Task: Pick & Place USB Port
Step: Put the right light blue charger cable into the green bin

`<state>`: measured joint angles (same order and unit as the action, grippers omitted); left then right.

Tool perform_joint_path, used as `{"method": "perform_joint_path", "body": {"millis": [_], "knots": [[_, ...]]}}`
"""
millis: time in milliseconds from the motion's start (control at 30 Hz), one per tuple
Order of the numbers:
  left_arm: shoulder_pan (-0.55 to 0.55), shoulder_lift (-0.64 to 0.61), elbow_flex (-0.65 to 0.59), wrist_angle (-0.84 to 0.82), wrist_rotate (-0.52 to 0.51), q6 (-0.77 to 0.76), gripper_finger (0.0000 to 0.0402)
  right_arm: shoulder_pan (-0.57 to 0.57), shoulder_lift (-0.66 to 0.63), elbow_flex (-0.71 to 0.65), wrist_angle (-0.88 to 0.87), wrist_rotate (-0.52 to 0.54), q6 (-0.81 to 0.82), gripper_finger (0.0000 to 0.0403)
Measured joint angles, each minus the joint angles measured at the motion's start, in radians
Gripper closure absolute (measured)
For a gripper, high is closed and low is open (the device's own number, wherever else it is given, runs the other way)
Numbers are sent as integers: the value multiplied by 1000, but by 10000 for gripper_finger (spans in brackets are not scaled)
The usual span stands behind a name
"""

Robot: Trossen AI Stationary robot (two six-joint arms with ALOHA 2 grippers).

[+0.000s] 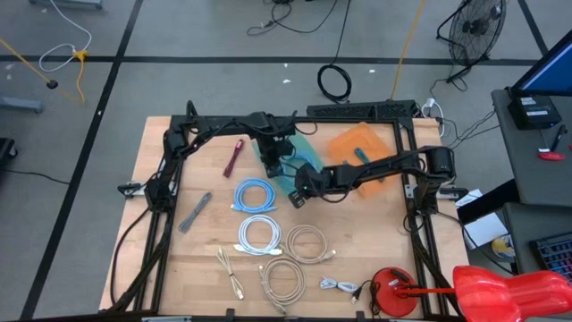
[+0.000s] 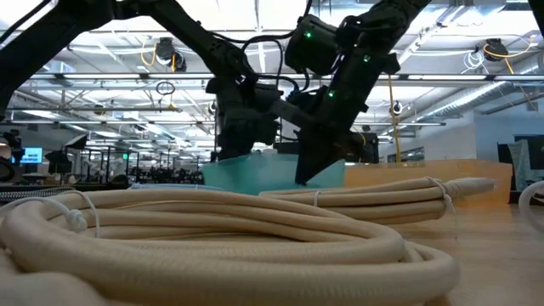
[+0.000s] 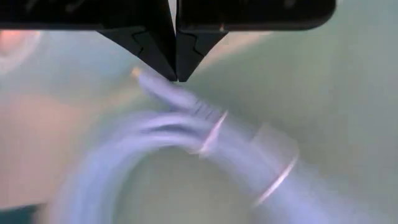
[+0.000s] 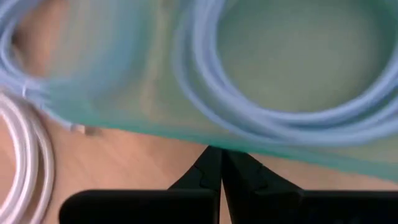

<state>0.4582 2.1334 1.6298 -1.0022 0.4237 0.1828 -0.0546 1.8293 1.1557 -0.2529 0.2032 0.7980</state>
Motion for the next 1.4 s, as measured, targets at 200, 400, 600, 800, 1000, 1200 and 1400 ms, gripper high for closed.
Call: {"method": "perform_joint_path", "body": {"millis": [200, 400, 600, 800, 1000, 1200, 1400], "knots": [[-18, -2, 65, -3, -20, 2, 401, -1, -1, 1, 3, -4, -2, 403], [-22, -2, 100, -31, -90, 8, 401, 0, -1, 1, -4, -14, -5, 403], [15, -2, 109, -68, -253, 23, 401, 3, -1, 1, -7, -20, -6, 403], [76, -2, 109, -46, -248, -24, 401, 10, -1, 1, -10, -20, -3, 403], [96, 1, 109, -43, -240, -24, 401, 11, -29, 0, -19, -22, -5, 403], [94, 3, 87, -20, -237, -19, 401, 11, -161, 1, -42, 51, -22, 403], [95, 4, 40, 36, -237, -20, 401, -16, -273, 1, -54, 116, -32, 403]]}}
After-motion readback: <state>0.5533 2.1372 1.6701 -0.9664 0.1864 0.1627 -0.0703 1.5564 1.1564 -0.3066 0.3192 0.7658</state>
